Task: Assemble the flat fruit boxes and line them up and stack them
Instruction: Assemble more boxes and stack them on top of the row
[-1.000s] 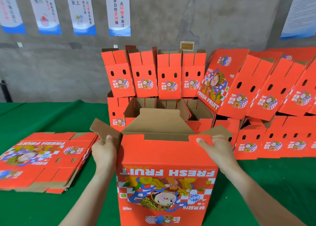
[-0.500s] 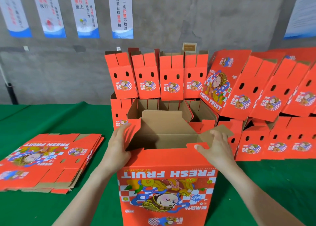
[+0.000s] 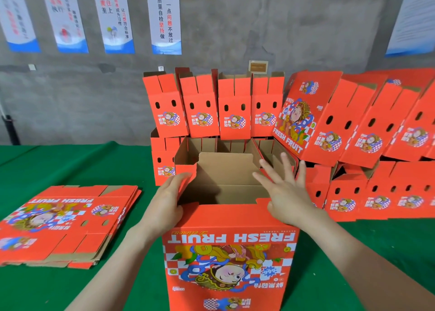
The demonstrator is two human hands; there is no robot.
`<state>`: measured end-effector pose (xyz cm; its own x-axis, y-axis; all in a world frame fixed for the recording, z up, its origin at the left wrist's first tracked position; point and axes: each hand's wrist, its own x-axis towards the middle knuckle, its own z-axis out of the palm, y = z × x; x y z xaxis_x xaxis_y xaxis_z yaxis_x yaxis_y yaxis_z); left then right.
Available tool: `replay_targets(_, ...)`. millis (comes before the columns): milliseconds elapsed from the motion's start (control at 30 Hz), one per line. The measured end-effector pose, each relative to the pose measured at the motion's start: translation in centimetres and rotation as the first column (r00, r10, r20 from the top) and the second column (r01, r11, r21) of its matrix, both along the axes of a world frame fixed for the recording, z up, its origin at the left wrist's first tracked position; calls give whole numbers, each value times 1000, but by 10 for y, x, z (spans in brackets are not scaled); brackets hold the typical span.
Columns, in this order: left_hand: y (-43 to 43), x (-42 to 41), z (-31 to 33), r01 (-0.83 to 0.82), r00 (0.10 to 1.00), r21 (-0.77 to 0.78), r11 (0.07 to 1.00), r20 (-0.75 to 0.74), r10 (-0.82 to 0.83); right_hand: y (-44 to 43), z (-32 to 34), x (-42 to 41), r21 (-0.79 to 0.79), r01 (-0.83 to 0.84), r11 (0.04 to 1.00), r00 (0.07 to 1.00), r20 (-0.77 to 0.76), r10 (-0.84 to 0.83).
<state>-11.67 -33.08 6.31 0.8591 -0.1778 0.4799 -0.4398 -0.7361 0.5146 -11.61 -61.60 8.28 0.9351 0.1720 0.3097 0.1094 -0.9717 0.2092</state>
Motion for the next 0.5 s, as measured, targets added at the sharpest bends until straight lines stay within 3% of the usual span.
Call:
replay_targets(167,2,1,-1,47,999,39,998,11,-48,11,20,12,-158,11,987,973,-227,-47)
replay_targets(267,4,7,-1,80,993,80,994,-97,-73,13,19,14,-163,27,986,964,-257,-69)
replay_targets(333,3,14,2,43,986,25,999,-162,-38,14,18,12,-150,19,989,966,-254,-57)
replay_targets(367,2,20,2,-20,989,59,998,-142,28,13,18,11,-139,14,990,967,-251,-49)
replay_targets(433,-2,30,5,-136,980,271,953,-102,169,11,16,11,-101,-18,995,973,-231,-6)
replay_targets(500,-6,38,7,-71,969,302,951,-204,138,5,9,8,16,-94,995,977,-190,95)
